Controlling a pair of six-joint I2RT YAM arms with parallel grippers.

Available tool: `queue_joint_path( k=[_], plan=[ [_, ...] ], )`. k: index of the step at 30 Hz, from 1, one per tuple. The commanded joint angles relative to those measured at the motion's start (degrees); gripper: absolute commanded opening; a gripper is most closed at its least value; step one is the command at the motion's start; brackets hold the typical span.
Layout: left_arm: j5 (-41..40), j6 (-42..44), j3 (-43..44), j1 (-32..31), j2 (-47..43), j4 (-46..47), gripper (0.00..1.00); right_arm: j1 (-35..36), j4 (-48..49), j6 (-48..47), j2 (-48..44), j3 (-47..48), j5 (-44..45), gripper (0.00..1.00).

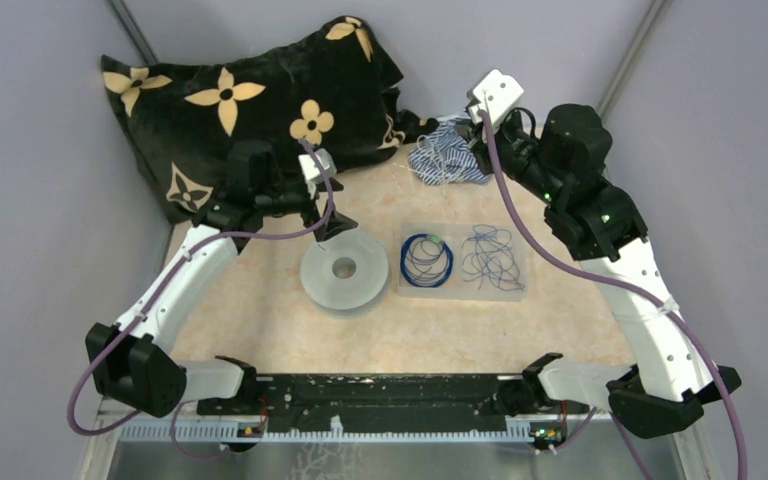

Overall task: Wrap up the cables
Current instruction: Pick up the cable from the storage box, then adjust the cable at the center of the board.

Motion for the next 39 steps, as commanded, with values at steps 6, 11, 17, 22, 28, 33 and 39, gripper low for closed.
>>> queue_joint_path(
  k=[6, 11, 17, 22, 28, 33, 39],
  plan=[
    [12.0, 4.0, 8.5, 0.2, 3.5, 0.9, 0.94, 0.0, -4.9, 4.6, 5.1, 8.5, -8.7, 0.0],
    [13.1, 6.9, 9.6, 0.1, 5.8, 0.4, 0.91, 0.0, -7.6, 5.3, 6.8, 10.6, -15.8, 0.0],
    [13.3, 10.8, 10.7, 0.1, 5.5, -0.8, 0.87, 0.0, -12.3, -0.8, 6.8, 9.0, -22.7, 0.0],
    [14.8, 12.0, 12.8, -0.1, 6.3, -2.0, 0.86, 0.0, -13.6, -2.7, 6.7, 7.9, -25.8, 0.0],
    [14.5, 8.8, 13.2, -4.9, 7.4, 1.2, 0.85, 0.0, -14.7, -2.9, 6.3, 7.2, -30.3, 0.0],
    [15.5, 0.4, 13.0, -7.4, 9.5, 5.9, 0.82, 0.0, -13.8, -1.8, 5.0, 5.4, -30.0, 0.0],
    [15.7, -12.7, 7.4, -9.0, 10.0, 18.2, 0.66, 0.0, -12.2, 0.2, 4.3, 3.0, -29.8, 0.0]
  ],
)
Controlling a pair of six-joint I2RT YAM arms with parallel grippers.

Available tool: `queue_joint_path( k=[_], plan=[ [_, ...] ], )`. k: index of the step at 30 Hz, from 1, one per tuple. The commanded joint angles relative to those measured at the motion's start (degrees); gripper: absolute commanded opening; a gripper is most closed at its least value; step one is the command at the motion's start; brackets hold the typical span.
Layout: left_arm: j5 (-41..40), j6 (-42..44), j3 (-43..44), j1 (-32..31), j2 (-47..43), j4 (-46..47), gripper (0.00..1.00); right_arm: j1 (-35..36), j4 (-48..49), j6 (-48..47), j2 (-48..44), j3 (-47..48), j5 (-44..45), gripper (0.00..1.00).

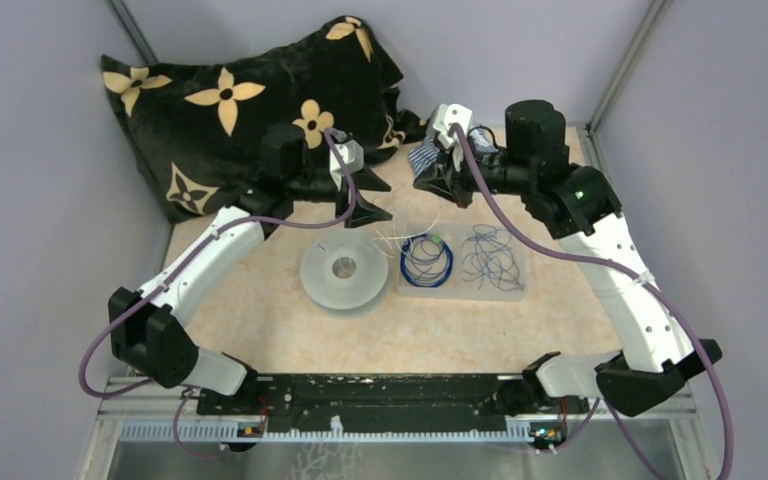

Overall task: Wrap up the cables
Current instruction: Adjust the cable at the center of the board.

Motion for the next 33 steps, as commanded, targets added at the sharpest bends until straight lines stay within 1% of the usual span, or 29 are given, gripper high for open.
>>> queue_joint_path(
  k=[1, 3, 7, 11, 15, 19, 22, 25, 26, 28, 33],
  plan=[
    [0.5, -10.0, -3.4, -1.3, 0.2, 10.3, 0.64, 0.0, 3.2, 1.9, -2.4, -1.2, -1.1, 0.0],
    [-0.8, -9.7, -4.5, -1.8, 0.4, 10.8, 0.6, 0.0, 4.1, 2.6, -2.8, -2.0, -0.5, 0.0],
    [-2.4, -10.7, -6.4, -1.9, 0.7, 13.1, 0.47, 0.0, 5.2, 3.7, -3.6, -2.9, 1.3, 0.0],
    [-2.3, -10.6, -7.3, -1.9, 0.6, 13.4, 0.41, -0.4, 6.4, 4.9, -4.4, -3.6, 3.7, 0.0],
    [-2.6, -10.7, -7.9, -1.9, 0.3, 13.7, 0.26, -1.3, 7.2, 6.2, -5.0, -4.3, 5.1, 0.0],
    [-3.6, -10.6, -8.7, -1.9, -1.1, 14.3, 0.22, -2.6, 7.5, 7.0, -5.2, -5.6, 6.9, 0.0],
    [-4.1, -11.0, -9.4, -1.9, -2.2, 15.6, 0.16, -3.3, 7.4, 7.0, -5.5, -6.7, 8.0, 0.0],
    [-4.1, -11.0, -9.5, -1.8, -3.0, 15.5, 0.08, -4.1, 8.0, 7.8, -6.0, -7.8, 11.6, 0.0],
    [-4.2, -10.7, -9.6, -1.9, -3.4, 15.3, 0.04, -4.6, 8.1, 8.1, -6.1, -8.0, 13.4, 0.0],
    [-5.0, -10.0, -9.9, -1.9, -4.5, 15.2, 0.0, -5.0, 8.2, 8.5, -6.1, -8.3, 17.8, 0.0],
    [-9.7, -9.7, -8.7, -1.9, -6.6, 14.4, 0.0, -5.0, 8.3, 5.9, -5.4, -10.1, 29.7, 0.0]
  ],
)
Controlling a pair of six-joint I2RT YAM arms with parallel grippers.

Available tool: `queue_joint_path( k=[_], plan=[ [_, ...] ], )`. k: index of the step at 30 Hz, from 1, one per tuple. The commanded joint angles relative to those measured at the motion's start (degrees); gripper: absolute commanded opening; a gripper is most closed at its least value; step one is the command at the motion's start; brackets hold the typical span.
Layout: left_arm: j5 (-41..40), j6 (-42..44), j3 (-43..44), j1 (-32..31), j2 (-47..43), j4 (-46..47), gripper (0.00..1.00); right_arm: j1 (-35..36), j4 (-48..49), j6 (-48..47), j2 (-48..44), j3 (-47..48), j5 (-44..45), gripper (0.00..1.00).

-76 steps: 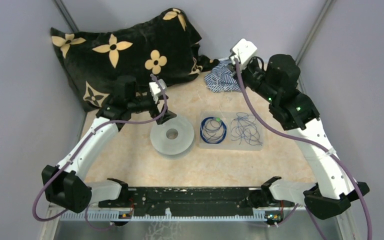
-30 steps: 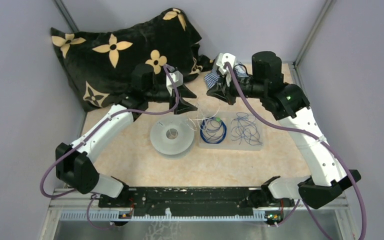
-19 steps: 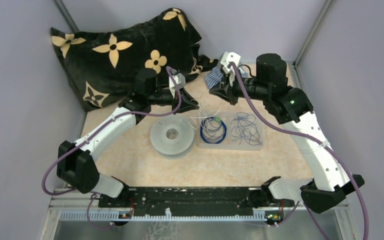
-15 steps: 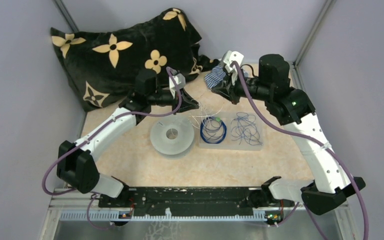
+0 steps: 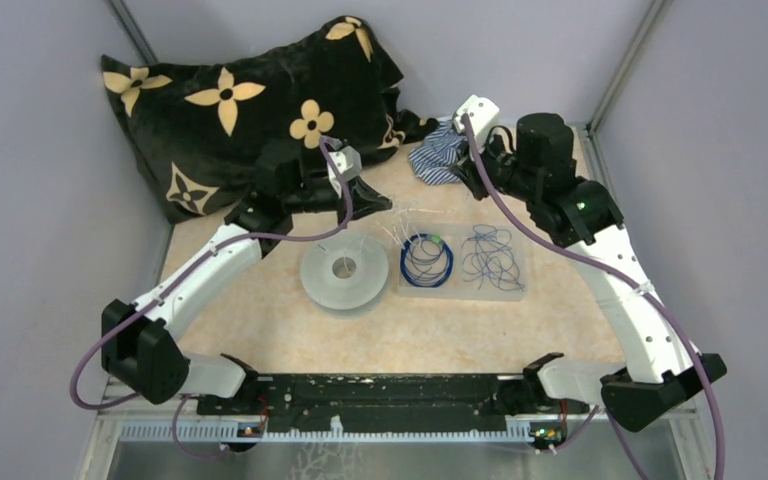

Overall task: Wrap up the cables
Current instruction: Adjust the cable at the center of the board.

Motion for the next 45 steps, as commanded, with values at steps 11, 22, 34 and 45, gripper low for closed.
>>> queue_joint_path(
  k=[11, 22, 34, 45],
  plan=[
    [-22.9, -7.4, 11.8, -1.4, -0.4, -6.5, 0.0, 1.4, 0.1, -3.6, 4.1, 4.9, 3.8, 0.72],
    [-28.0, -14.2, 13.5, -3.2, 1.2, -8.3, 0.0, 3.4, 3.3, -2.2, 5.4, 10.0, 4.2, 0.8],
    [-26.1, -20.6, 12.6, -3.5, 1.7, -7.8, 0.0, 5.2, 4.6, -1.9, 4.9, 6.6, -1.2, 0.77],
    [-22.7, -23.4, 10.3, -3.4, 0.8, -4.8, 0.0, 5.4, 6.4, -0.5, 5.4, -0.5, -6.9, 0.64]
  ],
)
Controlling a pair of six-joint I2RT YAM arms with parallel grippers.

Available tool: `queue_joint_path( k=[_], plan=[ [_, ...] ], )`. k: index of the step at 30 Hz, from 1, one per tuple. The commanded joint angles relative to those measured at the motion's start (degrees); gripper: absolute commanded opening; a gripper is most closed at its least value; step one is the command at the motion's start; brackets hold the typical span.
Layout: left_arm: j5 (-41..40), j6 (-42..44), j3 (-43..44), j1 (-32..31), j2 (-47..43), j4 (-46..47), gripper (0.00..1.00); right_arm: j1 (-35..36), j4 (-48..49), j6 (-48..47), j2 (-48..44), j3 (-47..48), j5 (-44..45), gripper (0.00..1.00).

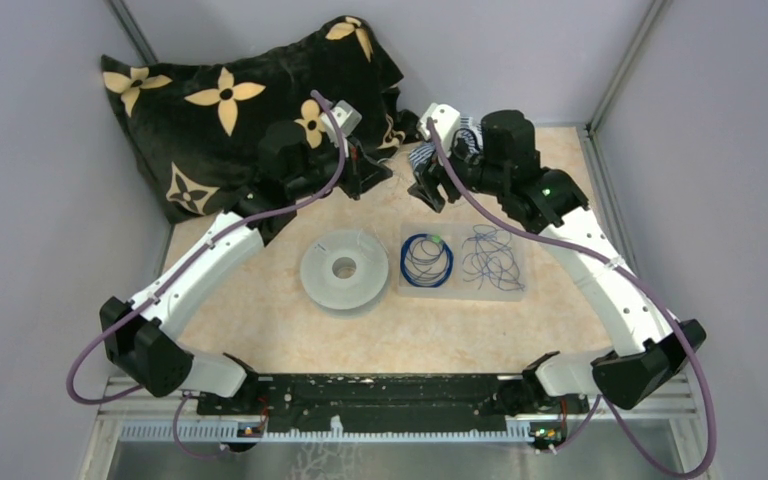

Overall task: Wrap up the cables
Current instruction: Adjust the cable at the center of the board.

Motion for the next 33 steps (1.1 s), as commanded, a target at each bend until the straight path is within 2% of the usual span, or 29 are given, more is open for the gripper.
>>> queue_joint_path(
  k=[1, 9, 13, 15, 17, 23, 25, 30, 33],
  plan=[
    [3.2, -2.5, -1.1, -0.3, -0.6, 3.0, 0.0, 0.6, 3.4, 1.3, -0.6, -2.4, -3.8, 0.64],
    [6.6, -4.4, -2.0, -0.3, -1.1, 4.6, 0.0, 0.6, 6.3, 1.3, 0.6, -5.9, -1.8, 0.6],
    [7.6, -4.9, -2.7, -0.3, -1.3, 5.4, 0.0, 0.6, 7.3, 1.3, 1.2, -6.6, -1.9, 0.42],
    [7.7, -4.8, -3.4, -0.3, -1.4, 6.1, 0.0, 0.6, 6.6, 1.2, 1.6, -6.0, -2.9, 0.24],
    [8.0, -4.1, -4.3, -0.3, -1.6, 7.0, 0.0, 0.6, 6.2, 1.4, 1.6, -5.0, -3.2, 0.02],
    [10.7, 0.8, -8.0, -0.3, -3.4, 10.8, 0.0, 0.5, 5.3, 2.3, -1.1, -3.1, -3.8, 0.0],
    [11.8, 3.6, -9.0, -0.2, -4.0, 11.5, 0.07, 0.0, 4.8, 2.4, -2.2, -2.7, -5.3, 0.0],
    [15.5, 13.3, -10.1, 0.0, -5.9, 9.5, 0.42, -1.4, 2.5, 1.9, -4.4, -1.8, -9.0, 0.0],
    [16.9, 18.5, -10.8, 0.3, -7.3, 7.4, 0.53, -1.8, 2.1, 0.8, -6.0, -2.8, -9.4, 0.0]
  ],
)
